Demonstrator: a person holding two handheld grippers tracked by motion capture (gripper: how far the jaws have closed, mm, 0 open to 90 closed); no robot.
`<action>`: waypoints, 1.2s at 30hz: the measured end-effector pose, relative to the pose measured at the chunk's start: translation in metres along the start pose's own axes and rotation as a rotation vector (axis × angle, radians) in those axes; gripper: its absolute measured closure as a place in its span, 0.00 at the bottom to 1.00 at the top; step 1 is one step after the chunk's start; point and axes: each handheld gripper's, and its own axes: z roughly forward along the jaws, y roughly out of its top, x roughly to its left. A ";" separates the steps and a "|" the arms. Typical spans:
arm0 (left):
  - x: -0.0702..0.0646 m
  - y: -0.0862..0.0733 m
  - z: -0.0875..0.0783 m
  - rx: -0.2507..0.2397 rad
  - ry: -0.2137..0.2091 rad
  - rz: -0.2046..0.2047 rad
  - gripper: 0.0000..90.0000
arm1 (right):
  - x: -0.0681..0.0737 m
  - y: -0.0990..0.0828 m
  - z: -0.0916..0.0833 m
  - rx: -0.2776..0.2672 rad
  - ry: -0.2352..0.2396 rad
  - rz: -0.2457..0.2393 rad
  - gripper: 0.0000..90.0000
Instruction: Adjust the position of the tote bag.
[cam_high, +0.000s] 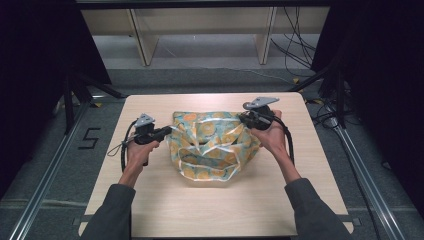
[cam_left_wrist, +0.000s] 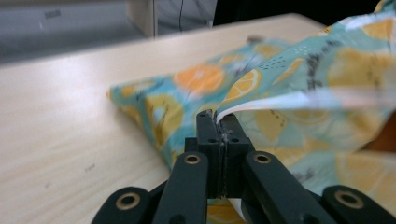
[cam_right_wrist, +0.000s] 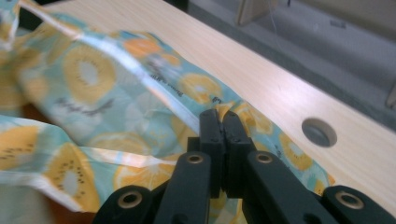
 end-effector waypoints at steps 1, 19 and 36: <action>0.002 -0.003 0.005 0.013 -0.003 -0.004 0.98 | -0.005 -0.004 0.013 0.043 -0.006 0.007 1.00; -0.053 0.027 -0.078 0.000 -0.079 0.448 0.45 | 0.004 -0.005 -0.005 0.141 0.076 -0.021 0.98; -0.095 0.034 -0.050 0.029 -0.202 0.653 0.50 | 0.007 0.000 -0.003 0.178 0.083 0.002 0.98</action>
